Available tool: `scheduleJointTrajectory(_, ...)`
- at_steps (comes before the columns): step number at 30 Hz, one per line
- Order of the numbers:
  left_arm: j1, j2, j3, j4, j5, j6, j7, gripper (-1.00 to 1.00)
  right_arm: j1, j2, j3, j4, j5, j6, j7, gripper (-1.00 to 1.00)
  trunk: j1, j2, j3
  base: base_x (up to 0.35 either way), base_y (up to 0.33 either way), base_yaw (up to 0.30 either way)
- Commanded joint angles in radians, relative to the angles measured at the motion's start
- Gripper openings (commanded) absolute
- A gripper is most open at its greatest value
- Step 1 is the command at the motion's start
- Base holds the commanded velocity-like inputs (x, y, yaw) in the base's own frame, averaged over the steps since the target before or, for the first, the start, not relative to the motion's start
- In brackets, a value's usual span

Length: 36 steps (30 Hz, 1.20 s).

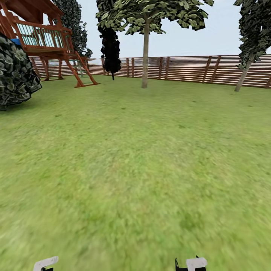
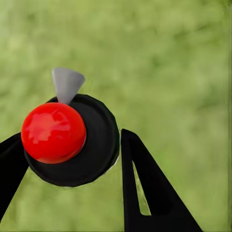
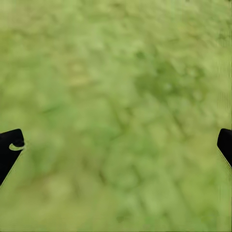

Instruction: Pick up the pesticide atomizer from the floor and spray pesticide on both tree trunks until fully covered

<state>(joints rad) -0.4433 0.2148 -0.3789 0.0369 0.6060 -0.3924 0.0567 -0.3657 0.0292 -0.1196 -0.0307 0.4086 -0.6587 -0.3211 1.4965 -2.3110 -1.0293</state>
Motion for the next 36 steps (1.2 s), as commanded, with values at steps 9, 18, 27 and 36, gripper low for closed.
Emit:
scheduleJointTrajectory(9, 0.0, 0.0, 0.0, 0.0, 0.0, 0.002, 0.002, -1.0, 0.0, -0.002, 0.0, 0.0, 0.001, 0.001, 0.001, 1.0, 0.0, 0.0, 0.0, 0.34, 0.0, 0.0)
scheduleJointTrajectory(18, 0.0, 0.0, 0.001, 0.0, 0.0, 0.002, 0.002, -1.0, 0.0, 0.0, 0.0, 0.0, 0.0, 0.001, 0.0, 1.0, 0.0, 0.0, 0.0, 0.34, 0.0, 0.0)
scheduleJointTrajectory(27, 0.0, 0.0, 0.0, 0.0, 0.0, 0.001, 0.001, -1.0, 0.0, 0.0, 0.001, 0.0, -0.001, 0.0, -0.001, 1.0, 0.0, 0.0, 0.0, 0.34, 0.0, 0.0)
scheduleJointTrajectory(36, 0.0, 0.0, 0.0, 0.0, 0.0, 0.001, 0.002, -1.0, -0.001, 0.0, 0.0, 0.0, -0.001, 0.0, -0.001, 1.0, 0.0, 0.0, 0.0, 0.34, 0.0, 0.0)
